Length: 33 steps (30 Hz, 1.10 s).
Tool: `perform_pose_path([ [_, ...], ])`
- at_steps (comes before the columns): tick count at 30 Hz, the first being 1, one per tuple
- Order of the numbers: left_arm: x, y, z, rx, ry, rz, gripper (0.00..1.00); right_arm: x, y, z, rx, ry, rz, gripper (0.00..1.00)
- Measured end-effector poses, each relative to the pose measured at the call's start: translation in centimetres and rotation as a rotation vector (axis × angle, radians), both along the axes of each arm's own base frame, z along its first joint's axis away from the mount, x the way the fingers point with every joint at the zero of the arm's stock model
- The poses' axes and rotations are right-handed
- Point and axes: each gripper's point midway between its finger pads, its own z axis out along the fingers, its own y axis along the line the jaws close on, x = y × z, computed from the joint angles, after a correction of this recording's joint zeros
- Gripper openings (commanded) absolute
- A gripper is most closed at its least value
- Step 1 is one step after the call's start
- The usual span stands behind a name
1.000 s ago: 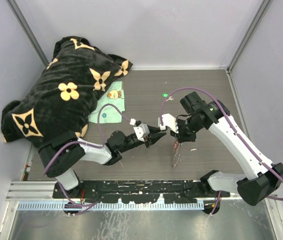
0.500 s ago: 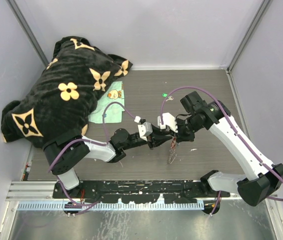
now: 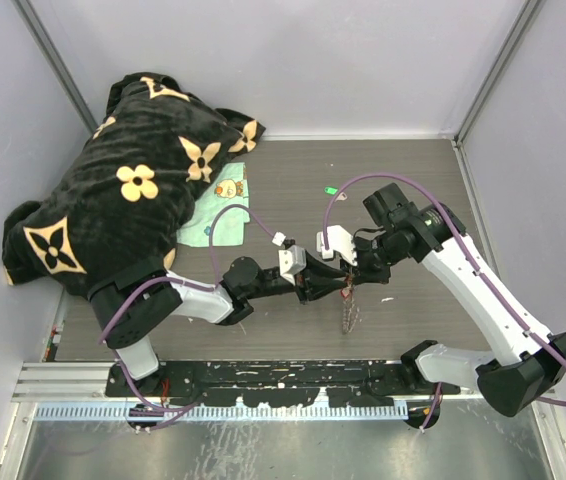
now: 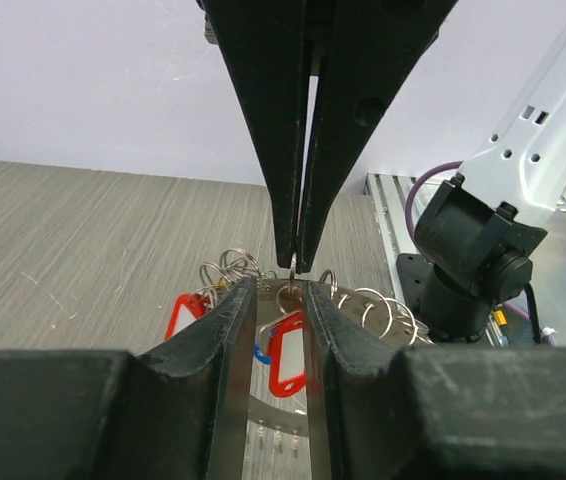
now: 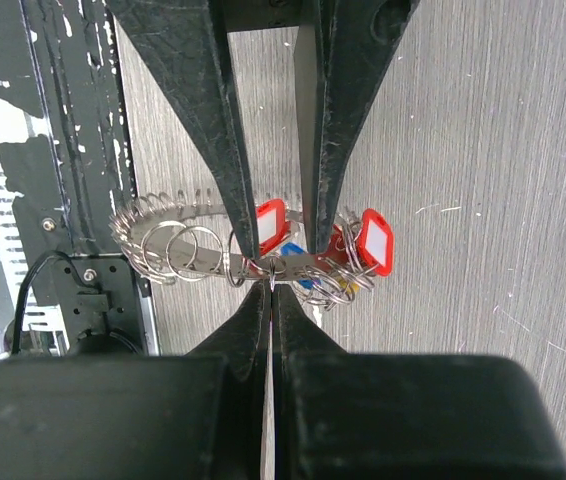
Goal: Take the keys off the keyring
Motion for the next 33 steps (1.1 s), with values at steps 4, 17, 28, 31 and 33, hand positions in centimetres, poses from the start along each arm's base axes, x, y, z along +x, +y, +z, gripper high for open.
perform_pose_path([
  [4, -0.40, -0.04, -0.04, 0.002, 0.009, -0.021, 0.30, 0.03, 0.02, 0.06, 0.003, -0.003, -0.004, 0.01],
  [17, -0.79, -0.20, 0.00, -0.001, 0.025, -0.028, 0.30, 0.12, 0.34, 0.06, 0.018, 0.000, -0.010, 0.01],
  [28, -0.18, -0.23, 0.11, -0.008, 0.036, 0.012, 0.22, -0.09, 0.61, -0.06, 0.033, 0.014, -0.005, 0.01],
  [31, -0.17, -0.23, 0.11, -0.008, 0.036, 0.013, 0.21, -0.11, 0.64, -0.04, 0.035, 0.015, -0.004, 0.01],
  [33, -0.17, -0.22, 0.10, -0.008, 0.036, 0.013, 0.25, -0.11, 0.64, -0.04, 0.035, 0.015, -0.004, 0.01],
])
